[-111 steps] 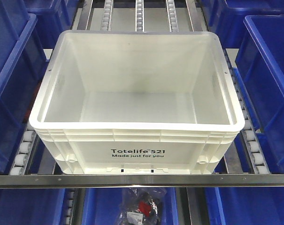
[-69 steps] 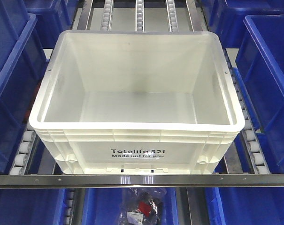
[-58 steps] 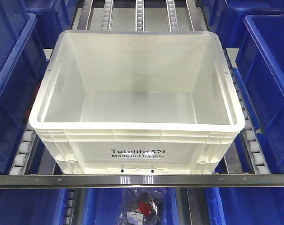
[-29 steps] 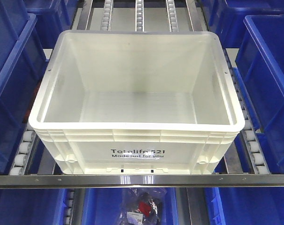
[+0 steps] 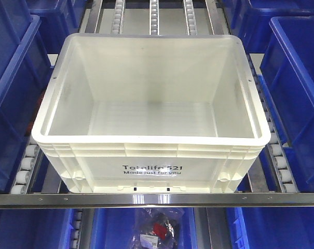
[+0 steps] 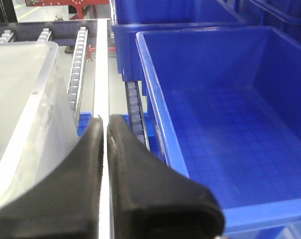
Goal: Move bin from left to right shelf
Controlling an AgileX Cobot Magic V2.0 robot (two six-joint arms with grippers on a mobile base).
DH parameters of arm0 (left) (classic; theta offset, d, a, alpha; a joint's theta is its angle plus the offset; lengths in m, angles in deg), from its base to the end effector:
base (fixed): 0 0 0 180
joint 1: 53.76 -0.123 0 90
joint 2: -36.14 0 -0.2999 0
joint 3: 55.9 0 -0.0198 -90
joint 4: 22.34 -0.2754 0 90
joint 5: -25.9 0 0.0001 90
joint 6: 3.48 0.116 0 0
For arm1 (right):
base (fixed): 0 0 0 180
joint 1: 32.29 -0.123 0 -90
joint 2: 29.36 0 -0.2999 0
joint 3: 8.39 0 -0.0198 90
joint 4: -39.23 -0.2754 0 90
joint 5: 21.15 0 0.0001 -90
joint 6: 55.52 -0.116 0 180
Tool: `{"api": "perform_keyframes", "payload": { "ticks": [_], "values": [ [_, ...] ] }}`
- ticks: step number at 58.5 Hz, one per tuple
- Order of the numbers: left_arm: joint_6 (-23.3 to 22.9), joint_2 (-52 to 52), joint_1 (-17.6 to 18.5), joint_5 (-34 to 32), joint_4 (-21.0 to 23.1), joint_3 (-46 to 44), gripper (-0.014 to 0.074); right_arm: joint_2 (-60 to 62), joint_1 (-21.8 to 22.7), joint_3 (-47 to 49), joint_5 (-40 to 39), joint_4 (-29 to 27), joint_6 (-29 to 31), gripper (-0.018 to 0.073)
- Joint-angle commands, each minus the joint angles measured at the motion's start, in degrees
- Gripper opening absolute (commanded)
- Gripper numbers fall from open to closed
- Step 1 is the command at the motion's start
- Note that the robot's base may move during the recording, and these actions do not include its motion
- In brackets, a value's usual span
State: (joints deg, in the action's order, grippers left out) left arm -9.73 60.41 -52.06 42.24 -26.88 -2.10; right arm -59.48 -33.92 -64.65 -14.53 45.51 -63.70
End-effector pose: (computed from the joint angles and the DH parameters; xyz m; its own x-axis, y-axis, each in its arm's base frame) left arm 0.1076 -0.0006 0.3137 -0.0762 -0.0308 -0.9966 0.0049 0.9995 -0.0312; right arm 0.1300 0.0022 0.3046 -0.0521 0.0324 -0.9981 -0.0141 0.9993 0.0332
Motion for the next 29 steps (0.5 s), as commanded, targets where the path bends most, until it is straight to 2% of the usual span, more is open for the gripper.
{"api": "perform_keyframes", "payload": {
  "ticks": [1, 8, 12, 24, 29],
  "values": [
    [-0.4, 1.0, 0.1, -4.0, 0.4, -2.0, 0.0005, -0.8, 0.4, 2.1, -3.9, 0.7, 0.0, 0.0017],
    [-0.3, 1.0, 0.2, -4.1, 0.1, -2.0, 0.0064, -0.8, 0.4, 2.1, -4.0, 0.7, 0.0, 0.0101],
    [-0.3, 1.0, 0.6, -4.3, 0.1, -2.0, 0.0130, -0.8, 0.4, 2.1, -4.0, 0.9, 0.0, 0.0193],
    [-0.3, 1.0, 2.4, -4.3, 0.0, -2.0, 0.0412, -0.8, 0.4, 2.1, -4.0, 0.5, 0.0, 0.0498],
    [-0.3, 1.0, 2.4, -3.9, 0.0, -2.0, 0.0491, -0.8, 0.4, 2.1, -4.0, 0.2, -0.1, 0.0544]
  ]
}}
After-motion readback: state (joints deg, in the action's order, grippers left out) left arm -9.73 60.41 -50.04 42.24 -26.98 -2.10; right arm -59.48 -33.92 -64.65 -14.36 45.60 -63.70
